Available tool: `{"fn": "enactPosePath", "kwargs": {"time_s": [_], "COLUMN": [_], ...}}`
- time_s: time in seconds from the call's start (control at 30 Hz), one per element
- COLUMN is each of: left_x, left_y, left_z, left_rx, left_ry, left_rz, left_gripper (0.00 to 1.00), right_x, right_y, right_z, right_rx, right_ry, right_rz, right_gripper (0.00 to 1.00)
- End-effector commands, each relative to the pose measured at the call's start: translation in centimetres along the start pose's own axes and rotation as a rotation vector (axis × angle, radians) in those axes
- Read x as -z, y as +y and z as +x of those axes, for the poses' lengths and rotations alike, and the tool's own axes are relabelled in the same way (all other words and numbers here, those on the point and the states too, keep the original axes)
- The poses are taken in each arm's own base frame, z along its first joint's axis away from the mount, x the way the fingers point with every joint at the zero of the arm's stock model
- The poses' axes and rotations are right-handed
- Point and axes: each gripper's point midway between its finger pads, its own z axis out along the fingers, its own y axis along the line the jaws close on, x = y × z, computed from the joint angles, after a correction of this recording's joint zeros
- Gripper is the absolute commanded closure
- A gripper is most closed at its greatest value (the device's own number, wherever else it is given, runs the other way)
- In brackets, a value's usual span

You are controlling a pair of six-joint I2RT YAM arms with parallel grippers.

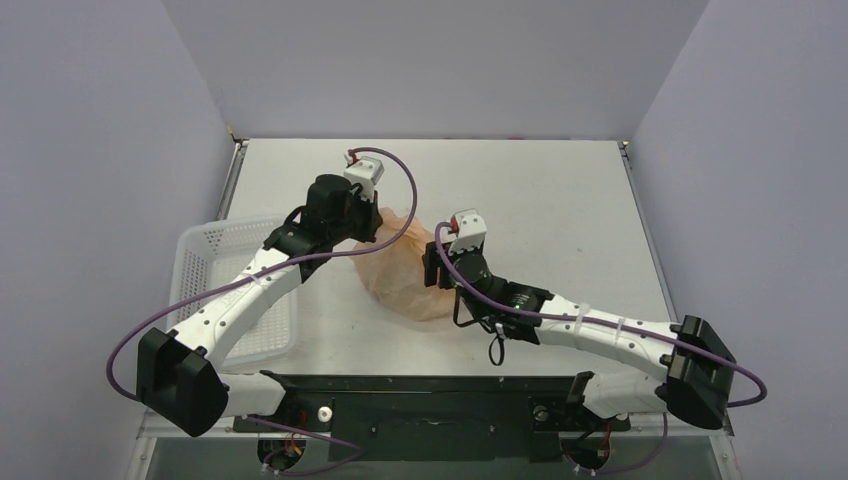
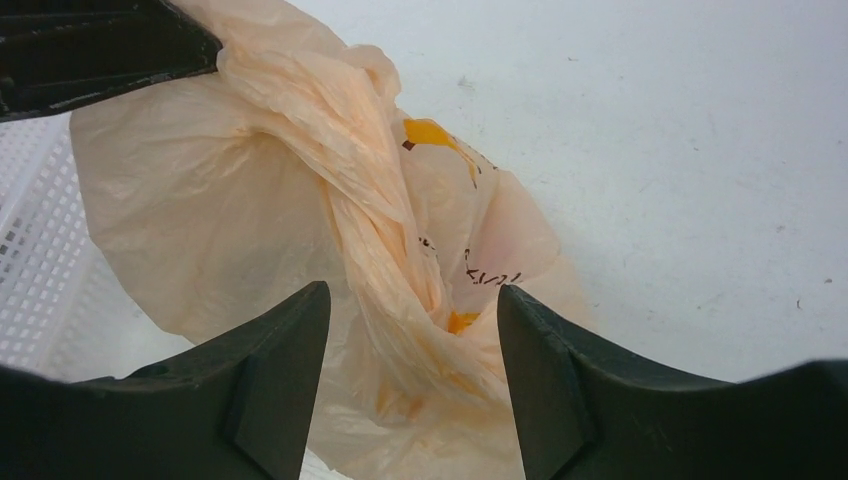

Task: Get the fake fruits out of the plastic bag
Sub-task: Untie the plastic bag at the center of the board.

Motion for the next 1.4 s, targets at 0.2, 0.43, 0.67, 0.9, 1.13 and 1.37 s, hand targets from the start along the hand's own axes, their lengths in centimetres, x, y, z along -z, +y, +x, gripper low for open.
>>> {"fn": "enactPosePath", "kwargs": {"time_s": [0.2, 0.43, 0.67, 0.9, 1.13, 1.37], "left_x": [0.5, 0.9, 1.4, 1.9, 4.0, 5.2], "left_y": [-0.3, 1.6, 3.3, 1.0, -1.4, -5.1], "left_z": [-2.5, -2.9, -3.1, -3.6, -5.4, -5.4], "left_rx": [-0.005, 0.010, 0.023, -0.009, -0.036, -0.145], "left_ry": [-0.086, -0.098, -0.109, -0.135, -0.257, -0.289], "left_rz": [0.014, -0.092, -0.181, -0.055, 0.064, 0.229], "left_gripper": [1.00, 1.00, 1.00, 0.74, 0.59, 0.35], "right_x": [-1.5, 0.3, 2.0, 1.9, 1.3, 1.3], "right_y": [0.8, -2.8, -6.3, -5.3, -4.1, -3.9], "right_z": [0.3, 2.3, 4.4, 4.0, 3.1, 3.4], "right_rx": [0.032, 0.029, -0.003, -0.032, -0.039, -0.035], "right_ry": [0.015, 0.015, 0.014, 0.011, 0.002, 0.016], "right_rz": [0.039, 0.128, 0.216, 0.147, 0.115, 0.103], "right_gripper": [0.55, 0.86, 1.00, 1.00, 1.00, 1.00]}}
